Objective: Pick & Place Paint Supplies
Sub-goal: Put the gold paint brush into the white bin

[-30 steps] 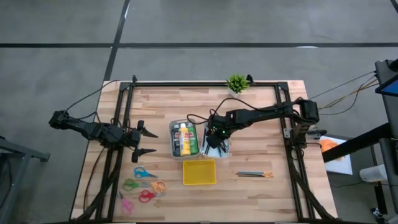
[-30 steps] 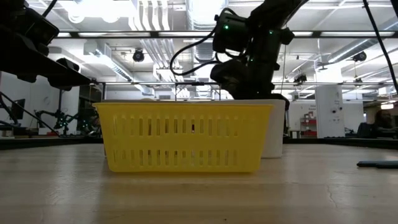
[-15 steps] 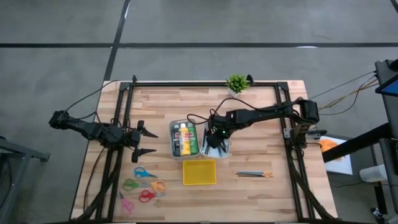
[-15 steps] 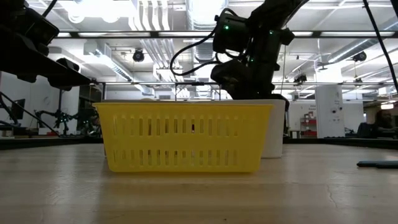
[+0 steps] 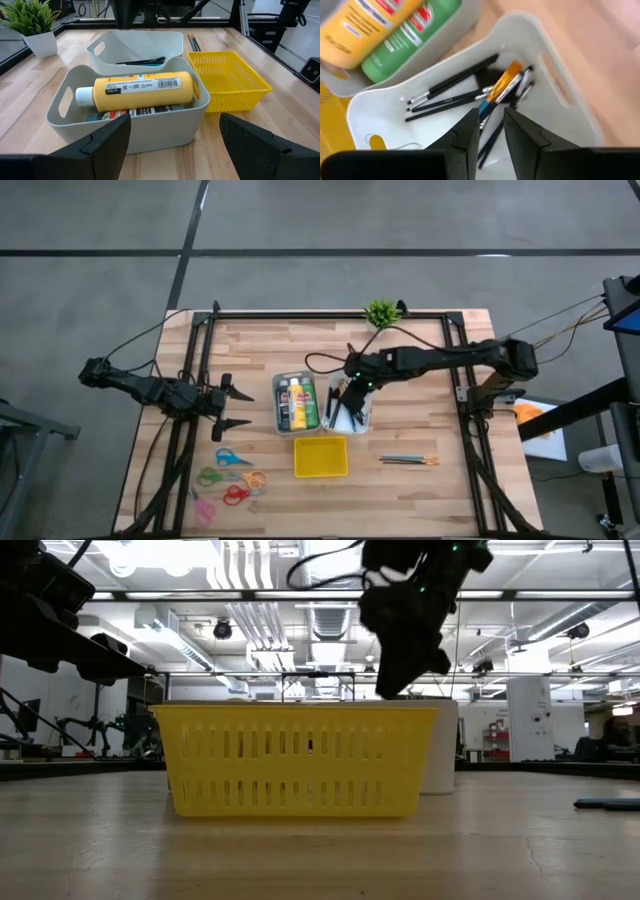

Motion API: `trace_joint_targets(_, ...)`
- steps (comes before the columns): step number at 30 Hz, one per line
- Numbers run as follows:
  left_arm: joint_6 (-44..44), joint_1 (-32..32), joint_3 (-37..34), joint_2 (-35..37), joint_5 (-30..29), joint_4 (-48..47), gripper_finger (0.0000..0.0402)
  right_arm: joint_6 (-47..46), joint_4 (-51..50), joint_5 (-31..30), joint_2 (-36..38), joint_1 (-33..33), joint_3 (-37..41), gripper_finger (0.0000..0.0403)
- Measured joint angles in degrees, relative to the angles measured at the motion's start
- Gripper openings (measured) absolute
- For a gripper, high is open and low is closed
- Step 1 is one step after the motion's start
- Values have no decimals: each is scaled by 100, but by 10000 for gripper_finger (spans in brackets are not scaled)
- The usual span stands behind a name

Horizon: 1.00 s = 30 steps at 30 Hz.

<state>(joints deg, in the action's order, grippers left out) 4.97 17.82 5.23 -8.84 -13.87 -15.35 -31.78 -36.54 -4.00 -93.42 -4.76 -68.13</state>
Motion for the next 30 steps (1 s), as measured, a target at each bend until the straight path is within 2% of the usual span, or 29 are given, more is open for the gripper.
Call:
trace_joint_targets(6,0,0,2,0,0,0,306,973,-146,-377,889,-32,131,89)
trace_joint_targets(11,0,2,1,0,0,0,306,1315,-483,-327,1723,45,237,89)
trace_joint_targets(17,0,2,0,0,0,0,306,2004,-1419,-182,2530,438,315,89)
trace_joint_targets(24,0,2,1,0,1,0,306,1771,-2204,-191,3196,1209,572,89)
trace_joint_targets(30,0,2,2,0,0,0,306,603,-2695,-198,3346,2122,838,89)
